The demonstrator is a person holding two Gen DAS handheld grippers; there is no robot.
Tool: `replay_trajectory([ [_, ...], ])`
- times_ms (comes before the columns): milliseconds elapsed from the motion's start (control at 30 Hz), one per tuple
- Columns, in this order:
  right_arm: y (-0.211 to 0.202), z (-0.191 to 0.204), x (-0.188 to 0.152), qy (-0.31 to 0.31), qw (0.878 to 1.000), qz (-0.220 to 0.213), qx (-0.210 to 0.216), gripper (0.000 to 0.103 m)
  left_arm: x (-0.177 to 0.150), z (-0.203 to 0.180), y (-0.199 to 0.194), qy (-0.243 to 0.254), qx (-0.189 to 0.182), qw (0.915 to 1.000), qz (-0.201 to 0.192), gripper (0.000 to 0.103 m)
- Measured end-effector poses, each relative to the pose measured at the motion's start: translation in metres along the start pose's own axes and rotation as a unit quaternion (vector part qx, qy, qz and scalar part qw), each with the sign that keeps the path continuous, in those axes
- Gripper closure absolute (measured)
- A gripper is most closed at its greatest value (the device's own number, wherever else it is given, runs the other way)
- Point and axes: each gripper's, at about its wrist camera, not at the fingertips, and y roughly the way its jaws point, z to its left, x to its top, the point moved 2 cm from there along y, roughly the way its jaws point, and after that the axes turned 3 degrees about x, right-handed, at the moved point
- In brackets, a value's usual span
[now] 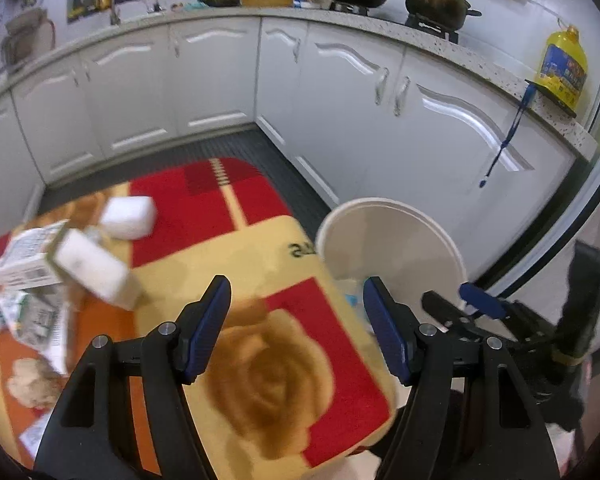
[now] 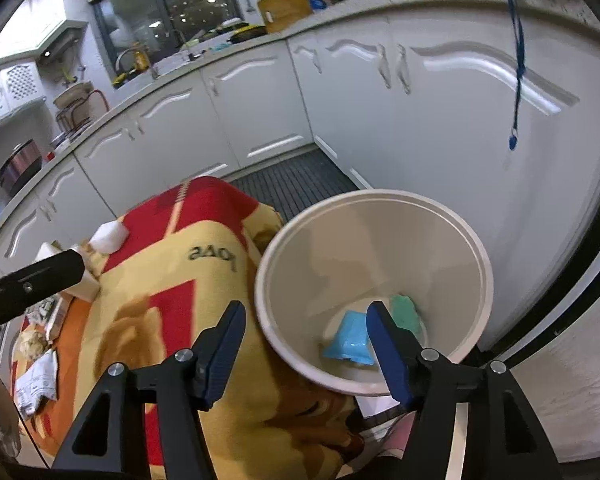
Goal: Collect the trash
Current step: 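Move both tools back over the table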
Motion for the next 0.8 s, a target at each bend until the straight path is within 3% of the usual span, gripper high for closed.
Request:
replay_trajectory([
  [333,-0.022,0.054,0.004,-0.042,0.999,-0.02,0.027,0.037,-0.019,0.034,-0.04,0.003,0.03,0.999,-0.034,0.035],
  [800,-0.037,0.126,0.004,-0.106,0.992,-0.034,0.057,0.028,-0.043,0.093,-0.085,-0.024,0.042,0.9969,-0.062,0.035],
])
